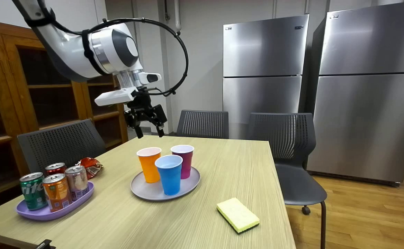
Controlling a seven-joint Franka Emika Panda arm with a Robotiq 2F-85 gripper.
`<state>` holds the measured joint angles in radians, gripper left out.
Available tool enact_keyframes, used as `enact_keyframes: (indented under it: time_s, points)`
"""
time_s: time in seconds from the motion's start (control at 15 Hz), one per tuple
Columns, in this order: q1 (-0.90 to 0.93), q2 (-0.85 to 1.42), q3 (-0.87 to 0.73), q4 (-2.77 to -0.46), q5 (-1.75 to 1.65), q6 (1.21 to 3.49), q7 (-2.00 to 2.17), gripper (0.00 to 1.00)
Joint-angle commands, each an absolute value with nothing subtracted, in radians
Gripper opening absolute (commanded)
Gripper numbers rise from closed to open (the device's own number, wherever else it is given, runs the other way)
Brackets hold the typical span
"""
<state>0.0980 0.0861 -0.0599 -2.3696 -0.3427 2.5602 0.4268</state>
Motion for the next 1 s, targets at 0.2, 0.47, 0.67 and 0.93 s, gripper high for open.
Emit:
enact_keyframes:
  time_s: [0.2, 0.47, 0.67, 0.93]
  points:
    - [0.090, -0.105, 0.011, -2.513, -0.387, 2.549, 0.525, 1.00]
    - [0.090, -0.169, 0.089, -2.583, -0.451, 2.466, 0.542, 1.00]
    - [0.073, -0.129, 0.098, -2.561, -0.415, 2.497, 0.507, 1.00]
    - [0.073, -0.135, 0.102, -2.569, -0.417, 2.494, 0.507, 1.00]
